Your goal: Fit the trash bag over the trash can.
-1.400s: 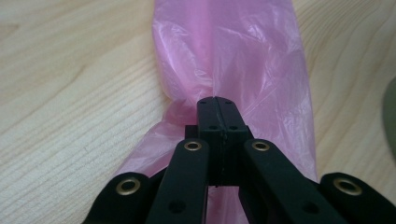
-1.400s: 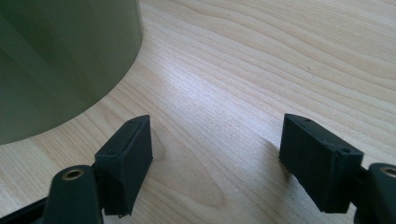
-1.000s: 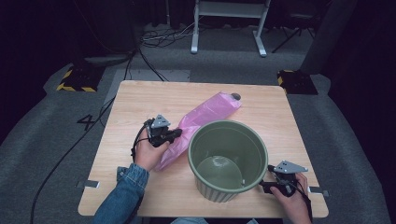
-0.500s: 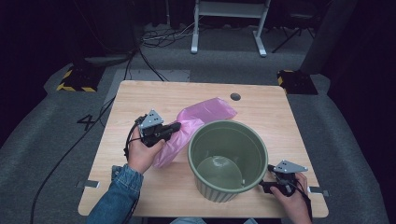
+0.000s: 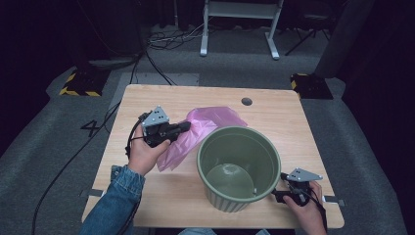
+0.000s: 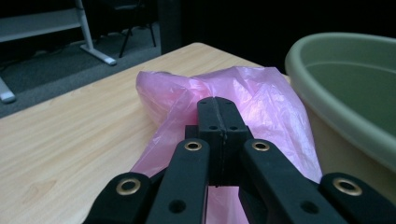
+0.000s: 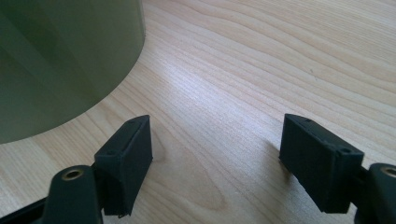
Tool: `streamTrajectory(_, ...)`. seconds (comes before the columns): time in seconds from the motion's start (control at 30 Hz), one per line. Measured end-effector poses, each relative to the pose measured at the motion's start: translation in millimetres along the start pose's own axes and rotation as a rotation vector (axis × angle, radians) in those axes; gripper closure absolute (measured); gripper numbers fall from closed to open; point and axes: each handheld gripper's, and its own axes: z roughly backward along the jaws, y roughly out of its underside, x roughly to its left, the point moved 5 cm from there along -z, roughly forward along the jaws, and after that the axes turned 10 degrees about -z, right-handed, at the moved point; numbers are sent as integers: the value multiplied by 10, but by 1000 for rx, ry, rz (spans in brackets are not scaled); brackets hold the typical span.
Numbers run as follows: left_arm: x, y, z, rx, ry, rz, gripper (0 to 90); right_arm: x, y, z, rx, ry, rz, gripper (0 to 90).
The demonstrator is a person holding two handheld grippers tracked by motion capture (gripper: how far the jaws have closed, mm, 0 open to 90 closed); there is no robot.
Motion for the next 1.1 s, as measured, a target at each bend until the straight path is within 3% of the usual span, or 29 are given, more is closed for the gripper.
streamTrajectory(0.27, -50, -296, 57, -18, 21, -37, 900, 1, 0, 0, 1, 0, 2, 254)
streamTrajectory(0.73, -207, -717, 7, -58, 58, -81, 900, 0, 0, 0, 1, 0, 2, 254)
streamTrajectory(1.1, -432, -1122, 44, -94, 94, -116, 900, 1, 0, 0, 2, 0, 3, 254)
